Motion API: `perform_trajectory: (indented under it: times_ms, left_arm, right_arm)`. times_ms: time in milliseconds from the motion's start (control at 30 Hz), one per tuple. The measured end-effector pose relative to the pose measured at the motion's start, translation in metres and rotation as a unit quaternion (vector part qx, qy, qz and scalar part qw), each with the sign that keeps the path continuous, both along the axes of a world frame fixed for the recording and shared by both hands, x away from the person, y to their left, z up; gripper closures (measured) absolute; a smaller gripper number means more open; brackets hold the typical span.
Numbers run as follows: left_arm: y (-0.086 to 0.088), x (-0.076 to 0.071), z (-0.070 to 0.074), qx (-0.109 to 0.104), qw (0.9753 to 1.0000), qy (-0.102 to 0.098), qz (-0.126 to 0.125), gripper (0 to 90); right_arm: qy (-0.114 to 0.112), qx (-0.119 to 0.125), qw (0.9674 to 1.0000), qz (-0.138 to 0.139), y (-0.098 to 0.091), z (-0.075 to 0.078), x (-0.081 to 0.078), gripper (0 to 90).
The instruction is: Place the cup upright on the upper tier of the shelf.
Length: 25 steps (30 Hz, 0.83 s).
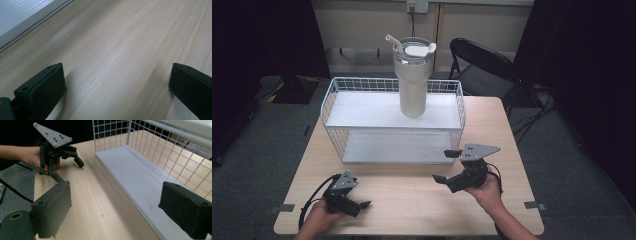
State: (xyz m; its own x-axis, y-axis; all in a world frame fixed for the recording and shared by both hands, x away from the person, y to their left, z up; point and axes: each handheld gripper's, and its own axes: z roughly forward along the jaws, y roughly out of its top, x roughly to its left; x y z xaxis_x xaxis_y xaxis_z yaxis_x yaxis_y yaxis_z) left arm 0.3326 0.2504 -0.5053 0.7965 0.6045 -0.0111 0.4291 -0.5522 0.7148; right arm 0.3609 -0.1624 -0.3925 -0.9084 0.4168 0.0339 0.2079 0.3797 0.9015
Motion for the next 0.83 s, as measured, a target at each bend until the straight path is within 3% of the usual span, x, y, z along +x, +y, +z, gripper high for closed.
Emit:
perform_trajectory:
  times_ms: [533,733,800,833]
  left_arm:
    - [0.0,0.0,0.0,0.0,1.0,0.0,0.0,0.0]
    - [0.0,0.0,0.0,0.001,1.0,0.0,0.0,0.1]
    - [0.0,0.0,0.0,0.001,1.0,0.0,0.0,0.0]
    - [0.0,0.0,0.0,0.001,1.0,0.0,0.0,0.1]
  right_arm:
    - [0.028,-0.031,0.9991,-0.012,-0.023,-0.055,-0.009,9.7]
    - [0.047,-0.064,0.9966,-0.022,-0.033,-0.09,-0.018,9.6]
    - [0.052,-0.069,0.996,-0.024,-0.034,-0.094,-0.019,9.7]
    - [0.057,-0.088,0.994,-0.032,-0.036,-0.103,-0.022,9.6]
